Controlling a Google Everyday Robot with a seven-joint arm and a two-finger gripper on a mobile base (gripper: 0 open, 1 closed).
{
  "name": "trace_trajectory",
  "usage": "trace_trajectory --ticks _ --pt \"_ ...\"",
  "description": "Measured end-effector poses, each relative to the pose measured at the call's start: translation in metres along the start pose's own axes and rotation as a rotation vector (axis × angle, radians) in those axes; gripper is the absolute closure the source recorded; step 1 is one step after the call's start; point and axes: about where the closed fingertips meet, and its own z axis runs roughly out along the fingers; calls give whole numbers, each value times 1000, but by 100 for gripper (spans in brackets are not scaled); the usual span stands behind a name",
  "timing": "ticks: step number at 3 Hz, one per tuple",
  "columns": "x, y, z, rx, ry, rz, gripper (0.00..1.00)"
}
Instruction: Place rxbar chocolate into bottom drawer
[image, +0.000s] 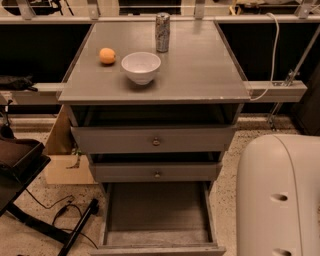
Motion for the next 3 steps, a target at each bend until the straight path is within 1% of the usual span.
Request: trace_trajectory --ticks 1,2,3 --pt "-13 -2 -59 33 18 -2 100" --pt "5 -1 -90 89 143 -8 100" --pt "5 -1 -90 89 143 -8 100"
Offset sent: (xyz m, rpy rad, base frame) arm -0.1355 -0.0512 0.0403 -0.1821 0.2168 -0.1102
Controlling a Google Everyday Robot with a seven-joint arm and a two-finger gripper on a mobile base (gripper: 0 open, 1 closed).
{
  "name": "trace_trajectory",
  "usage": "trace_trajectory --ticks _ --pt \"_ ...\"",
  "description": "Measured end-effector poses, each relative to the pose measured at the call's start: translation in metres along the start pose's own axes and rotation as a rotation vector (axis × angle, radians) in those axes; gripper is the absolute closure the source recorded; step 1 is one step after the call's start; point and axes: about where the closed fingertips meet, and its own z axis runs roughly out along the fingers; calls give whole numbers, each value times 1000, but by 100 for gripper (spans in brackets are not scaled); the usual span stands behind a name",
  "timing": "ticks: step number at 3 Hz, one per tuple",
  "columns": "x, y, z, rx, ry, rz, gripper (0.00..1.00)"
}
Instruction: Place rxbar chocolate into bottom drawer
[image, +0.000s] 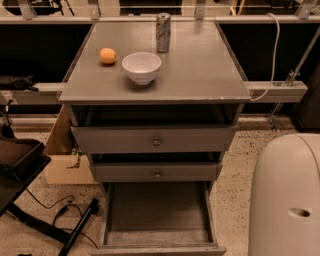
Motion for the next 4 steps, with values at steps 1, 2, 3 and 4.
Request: trace_trajectory --ticks 1,2,3,4 --pt "6 1 1 1 25 -2 100" --pt "33 -5 -22 26 132 15 100" --pt "84 -11 -49 67 346 9 100" --pt "119 -15 -71 76 477 18 100"
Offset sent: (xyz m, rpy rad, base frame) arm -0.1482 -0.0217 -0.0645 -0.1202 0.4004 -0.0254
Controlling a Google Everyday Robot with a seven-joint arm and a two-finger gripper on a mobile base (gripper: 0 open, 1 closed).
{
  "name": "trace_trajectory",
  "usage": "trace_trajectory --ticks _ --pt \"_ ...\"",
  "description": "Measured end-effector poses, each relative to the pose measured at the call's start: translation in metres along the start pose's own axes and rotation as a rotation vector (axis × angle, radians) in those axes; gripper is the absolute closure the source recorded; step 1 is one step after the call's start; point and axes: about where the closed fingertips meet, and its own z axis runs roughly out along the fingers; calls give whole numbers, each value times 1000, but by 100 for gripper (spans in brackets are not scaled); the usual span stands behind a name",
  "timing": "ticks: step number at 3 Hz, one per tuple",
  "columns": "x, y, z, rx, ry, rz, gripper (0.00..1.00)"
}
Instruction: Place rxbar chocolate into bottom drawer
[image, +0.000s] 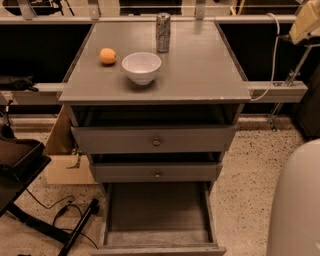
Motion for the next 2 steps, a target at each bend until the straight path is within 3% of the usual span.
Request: trace_trajectory --ticks 1,2 --pt "38 8 -3 -43 91 15 100" --pt "68 37 -8 -127 149 3 100"
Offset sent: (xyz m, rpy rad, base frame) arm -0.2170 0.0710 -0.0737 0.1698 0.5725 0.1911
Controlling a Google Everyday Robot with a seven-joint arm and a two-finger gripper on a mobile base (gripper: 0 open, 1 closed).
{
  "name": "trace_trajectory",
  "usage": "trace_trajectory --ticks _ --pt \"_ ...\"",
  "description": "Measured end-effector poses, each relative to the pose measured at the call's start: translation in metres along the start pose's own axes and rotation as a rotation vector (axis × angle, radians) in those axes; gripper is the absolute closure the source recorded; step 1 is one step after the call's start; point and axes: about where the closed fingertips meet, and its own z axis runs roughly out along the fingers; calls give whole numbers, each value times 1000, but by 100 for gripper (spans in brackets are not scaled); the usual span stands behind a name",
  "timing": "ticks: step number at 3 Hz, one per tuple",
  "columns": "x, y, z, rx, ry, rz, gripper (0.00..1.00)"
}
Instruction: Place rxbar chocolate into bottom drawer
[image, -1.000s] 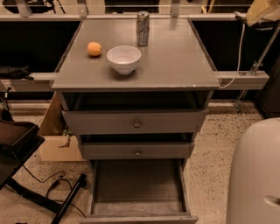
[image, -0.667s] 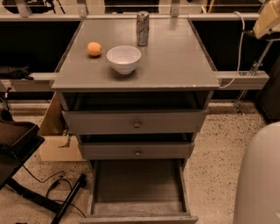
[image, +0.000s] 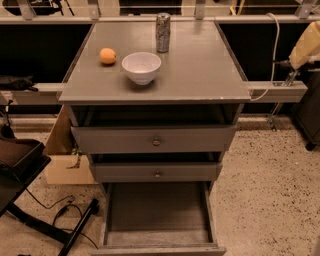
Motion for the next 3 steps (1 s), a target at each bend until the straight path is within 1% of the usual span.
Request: trace_trajectory --ticks 1,2,3 --pt "33 39 1 -123 17 3 100" --pt "75 62 -17 -144 -42 21 100" --pt "114 89 -53 -70 -200 53 100"
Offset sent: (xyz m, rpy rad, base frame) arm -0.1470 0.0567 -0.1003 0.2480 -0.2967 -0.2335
